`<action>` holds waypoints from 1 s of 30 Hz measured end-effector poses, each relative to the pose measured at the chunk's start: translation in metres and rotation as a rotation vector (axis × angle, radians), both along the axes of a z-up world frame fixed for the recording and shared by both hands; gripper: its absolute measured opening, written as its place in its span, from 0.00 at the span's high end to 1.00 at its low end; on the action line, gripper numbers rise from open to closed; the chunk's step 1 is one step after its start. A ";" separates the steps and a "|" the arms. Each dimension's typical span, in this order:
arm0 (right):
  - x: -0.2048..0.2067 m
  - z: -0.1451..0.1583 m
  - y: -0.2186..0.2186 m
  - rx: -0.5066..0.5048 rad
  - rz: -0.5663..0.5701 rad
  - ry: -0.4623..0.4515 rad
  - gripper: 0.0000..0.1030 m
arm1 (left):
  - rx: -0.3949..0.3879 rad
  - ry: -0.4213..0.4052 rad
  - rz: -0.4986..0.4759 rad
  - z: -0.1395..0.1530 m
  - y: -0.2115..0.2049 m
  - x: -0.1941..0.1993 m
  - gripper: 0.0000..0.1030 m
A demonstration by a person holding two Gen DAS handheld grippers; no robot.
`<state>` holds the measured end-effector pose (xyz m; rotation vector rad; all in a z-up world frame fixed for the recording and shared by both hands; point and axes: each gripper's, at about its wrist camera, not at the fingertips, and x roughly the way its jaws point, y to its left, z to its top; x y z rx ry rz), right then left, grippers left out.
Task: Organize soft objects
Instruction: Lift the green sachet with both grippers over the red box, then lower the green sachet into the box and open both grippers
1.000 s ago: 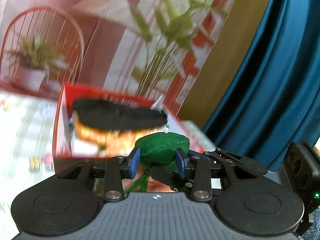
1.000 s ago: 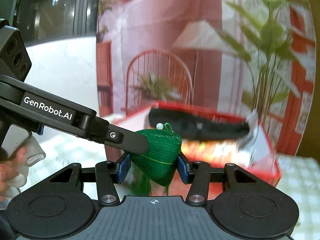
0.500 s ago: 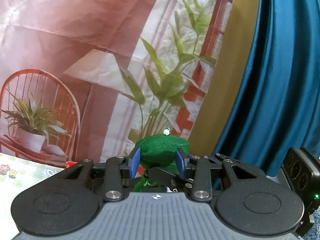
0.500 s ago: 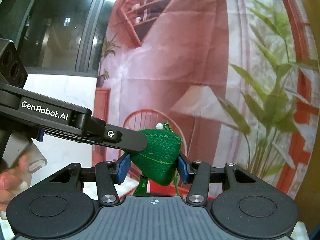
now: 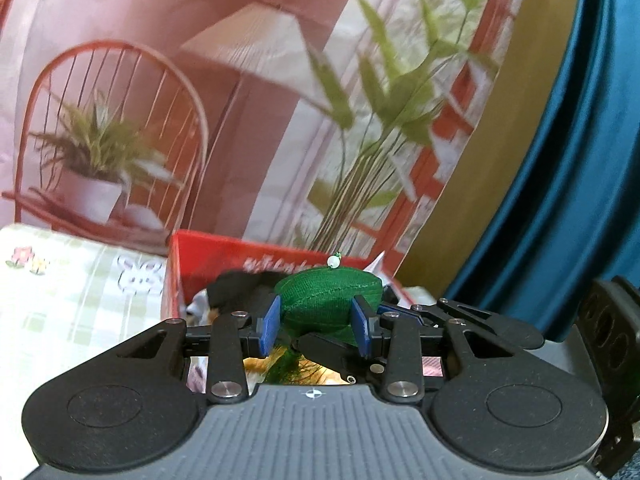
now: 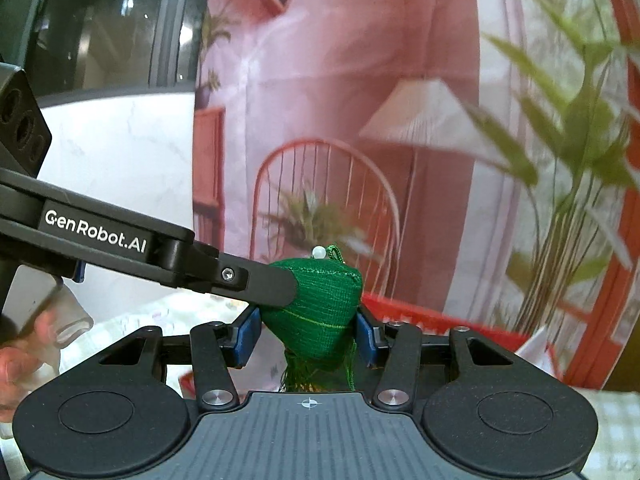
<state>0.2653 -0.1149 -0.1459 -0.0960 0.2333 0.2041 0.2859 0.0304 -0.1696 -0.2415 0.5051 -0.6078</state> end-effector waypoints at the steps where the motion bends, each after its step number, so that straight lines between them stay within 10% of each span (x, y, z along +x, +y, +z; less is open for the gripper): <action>1: 0.003 -0.004 0.001 0.003 -0.001 0.014 0.55 | 0.006 0.010 0.001 -0.004 0.001 0.002 0.61; 21: -0.005 -0.041 -0.008 0.003 -0.070 0.119 0.35 | 0.149 0.026 0.101 -0.014 -0.001 0.005 0.34; 26: -0.027 -0.042 -0.022 0.017 -0.124 0.084 0.11 | 0.198 -0.012 0.121 -0.010 -0.011 -0.007 0.02; 30: -0.048 -0.044 -0.035 0.007 -0.158 0.056 0.01 | 0.235 -0.025 0.166 -0.007 -0.020 -0.013 0.00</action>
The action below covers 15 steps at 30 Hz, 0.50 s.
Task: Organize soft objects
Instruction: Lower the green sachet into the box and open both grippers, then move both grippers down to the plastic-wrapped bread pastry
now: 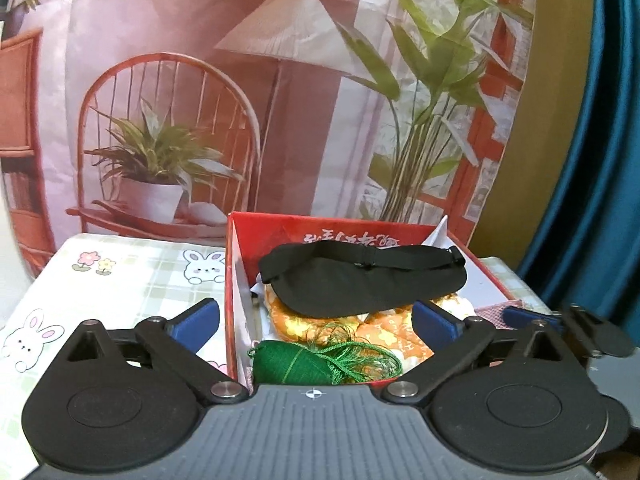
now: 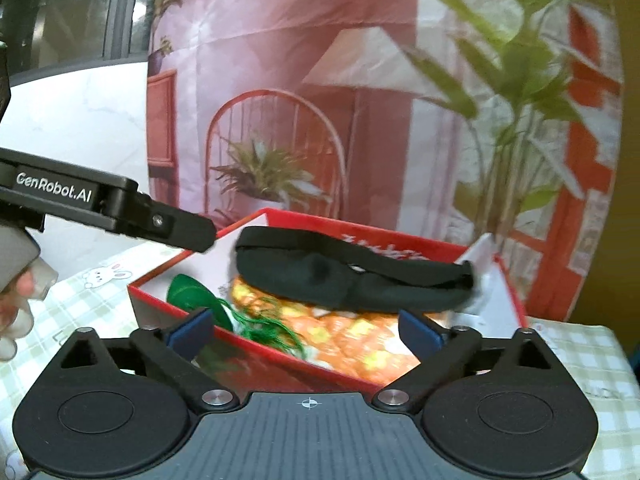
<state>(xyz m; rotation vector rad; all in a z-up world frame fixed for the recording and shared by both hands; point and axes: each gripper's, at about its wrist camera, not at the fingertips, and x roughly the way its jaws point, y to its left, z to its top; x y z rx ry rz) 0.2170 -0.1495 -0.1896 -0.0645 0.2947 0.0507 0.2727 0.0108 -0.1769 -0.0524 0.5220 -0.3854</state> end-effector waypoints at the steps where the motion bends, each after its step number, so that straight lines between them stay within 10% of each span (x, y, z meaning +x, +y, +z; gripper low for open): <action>1: -0.005 0.000 -0.003 -0.003 -0.008 -0.005 0.01 | 0.009 0.007 0.013 0.000 -0.003 -0.001 0.00; 15: -0.077 -0.029 -0.066 0.022 -0.084 0.007 0.00 | 0.051 0.008 0.015 -0.029 -0.039 -0.049 0.00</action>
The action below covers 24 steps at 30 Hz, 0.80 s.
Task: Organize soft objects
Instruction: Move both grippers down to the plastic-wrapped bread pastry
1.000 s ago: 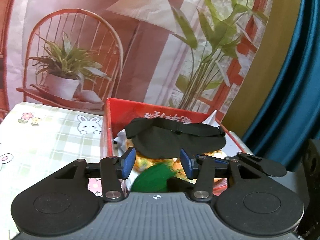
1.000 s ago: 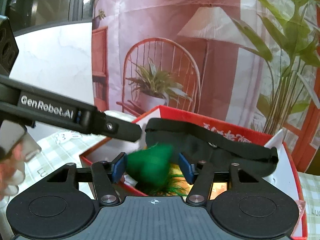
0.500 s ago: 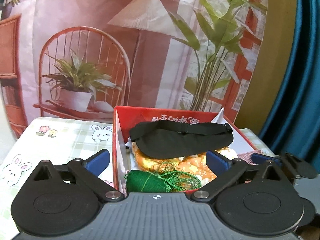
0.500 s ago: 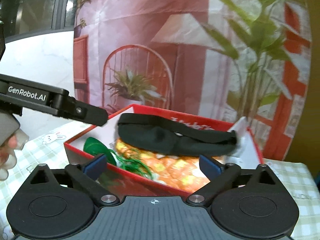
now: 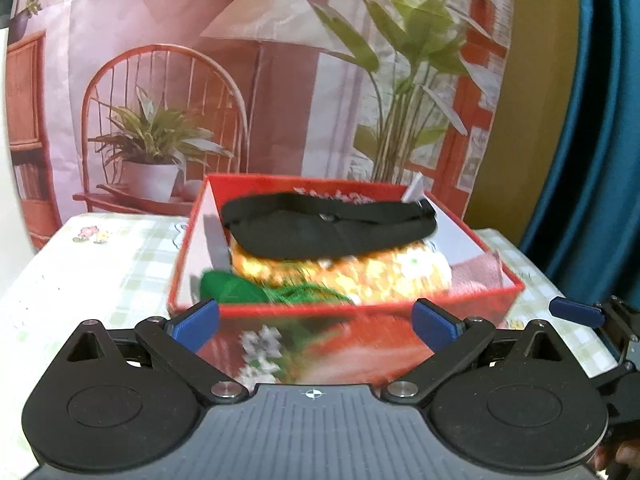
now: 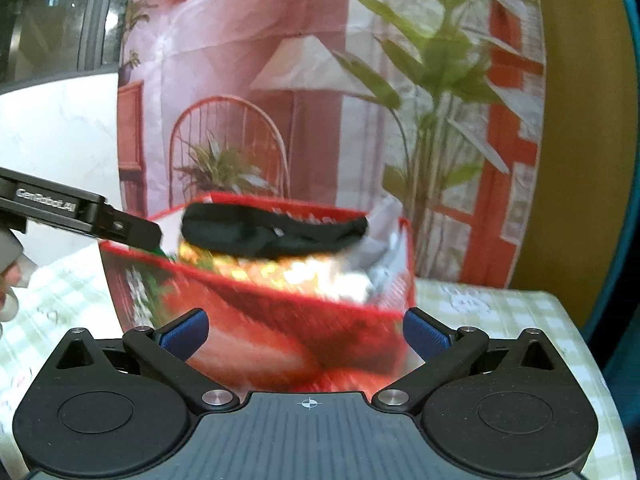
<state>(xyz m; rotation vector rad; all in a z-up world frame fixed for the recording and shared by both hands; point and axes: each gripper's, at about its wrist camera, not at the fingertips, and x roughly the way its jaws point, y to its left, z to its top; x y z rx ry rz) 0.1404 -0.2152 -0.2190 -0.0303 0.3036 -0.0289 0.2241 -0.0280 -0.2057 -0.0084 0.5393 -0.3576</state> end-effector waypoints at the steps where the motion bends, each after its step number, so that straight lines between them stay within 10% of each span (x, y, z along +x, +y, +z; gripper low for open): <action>1: -0.003 -0.004 -0.005 0.002 0.001 0.012 0.00 | 0.001 0.010 -0.006 -0.004 -0.003 -0.003 0.00; 24: -0.018 -0.068 -0.012 -0.030 0.097 0.221 0.01 | -0.018 0.149 -0.117 -0.062 -0.021 -0.020 0.01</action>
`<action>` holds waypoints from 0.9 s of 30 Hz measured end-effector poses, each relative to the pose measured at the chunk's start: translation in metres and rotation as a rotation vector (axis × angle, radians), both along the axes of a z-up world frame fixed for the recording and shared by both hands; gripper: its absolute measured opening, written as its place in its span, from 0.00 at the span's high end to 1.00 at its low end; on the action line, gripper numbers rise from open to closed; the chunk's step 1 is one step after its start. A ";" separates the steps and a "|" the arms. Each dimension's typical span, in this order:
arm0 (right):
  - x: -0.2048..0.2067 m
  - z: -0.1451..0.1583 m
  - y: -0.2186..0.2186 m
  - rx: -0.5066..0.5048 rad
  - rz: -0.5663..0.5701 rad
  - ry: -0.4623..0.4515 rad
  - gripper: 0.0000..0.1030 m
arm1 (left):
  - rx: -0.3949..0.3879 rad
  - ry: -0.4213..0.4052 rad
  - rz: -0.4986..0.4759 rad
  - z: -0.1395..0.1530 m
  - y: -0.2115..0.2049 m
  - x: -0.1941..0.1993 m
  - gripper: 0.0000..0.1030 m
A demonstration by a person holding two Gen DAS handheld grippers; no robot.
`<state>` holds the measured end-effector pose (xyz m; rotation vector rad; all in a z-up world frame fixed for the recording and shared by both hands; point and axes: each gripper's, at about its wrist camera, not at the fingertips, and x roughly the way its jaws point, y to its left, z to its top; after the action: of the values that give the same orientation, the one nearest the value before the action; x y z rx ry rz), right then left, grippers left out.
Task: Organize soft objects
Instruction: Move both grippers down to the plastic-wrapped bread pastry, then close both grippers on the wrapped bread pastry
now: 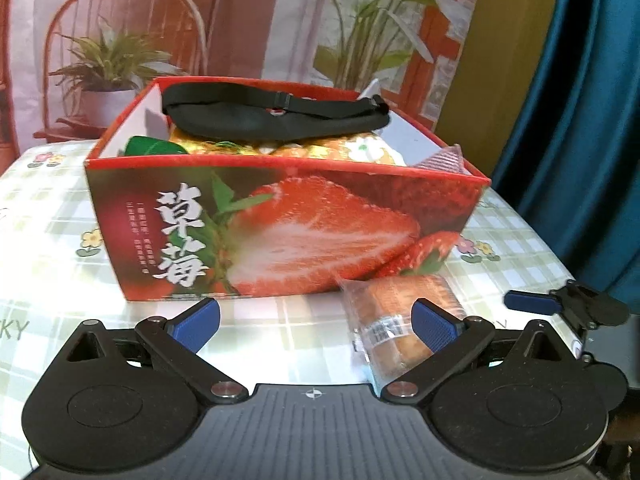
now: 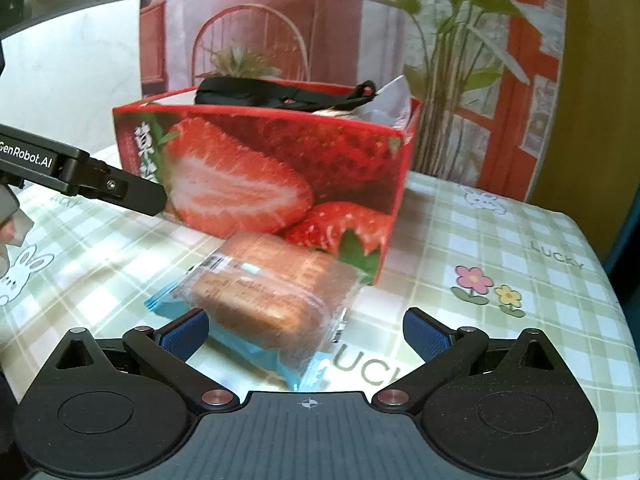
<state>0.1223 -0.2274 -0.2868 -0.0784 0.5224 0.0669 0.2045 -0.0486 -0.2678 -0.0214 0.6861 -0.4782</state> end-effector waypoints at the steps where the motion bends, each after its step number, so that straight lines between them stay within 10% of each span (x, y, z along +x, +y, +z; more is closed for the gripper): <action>1: 0.001 -0.001 0.001 -0.001 0.005 0.004 0.01 | -0.005 -0.001 -0.011 -0.001 0.000 0.000 0.01; 10: 0.012 -0.007 0.001 0.017 0.053 0.042 0.02 | -0.057 0.075 -0.072 -0.016 -0.009 0.012 0.10; 27: 0.038 -0.009 0.020 0.050 0.137 0.101 0.34 | -0.108 0.195 -0.170 -0.046 -0.040 0.043 0.41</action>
<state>0.1601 -0.2078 -0.2960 -0.0622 0.6160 0.2181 0.2476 -0.0885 -0.3135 -0.1133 0.8570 -0.6827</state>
